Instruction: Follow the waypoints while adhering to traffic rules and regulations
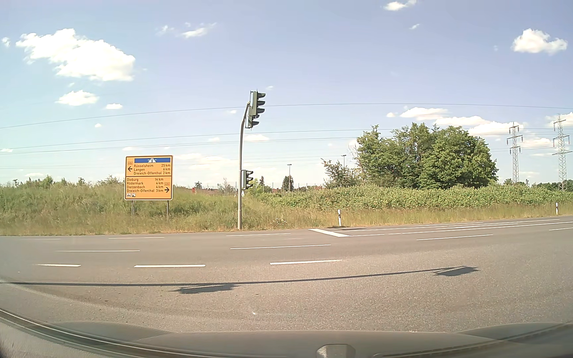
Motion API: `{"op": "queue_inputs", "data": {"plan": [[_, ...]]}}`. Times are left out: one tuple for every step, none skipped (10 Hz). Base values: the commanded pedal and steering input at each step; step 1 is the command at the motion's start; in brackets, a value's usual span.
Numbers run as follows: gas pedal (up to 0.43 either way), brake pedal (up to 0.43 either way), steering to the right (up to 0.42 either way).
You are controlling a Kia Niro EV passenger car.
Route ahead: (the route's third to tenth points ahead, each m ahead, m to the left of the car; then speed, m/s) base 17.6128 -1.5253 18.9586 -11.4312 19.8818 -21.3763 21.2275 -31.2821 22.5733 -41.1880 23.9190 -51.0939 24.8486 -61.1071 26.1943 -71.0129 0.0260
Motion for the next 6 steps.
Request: {"op": "queue_inputs", "data": {"plan": [[0.000,0.256,0.152],[0.000,0.256,0.154],[0.000,0.250,0.158],[0.000,0.183,0.159],[0.000,0.037,0.159],[0.000,0.037,0.159]]}}
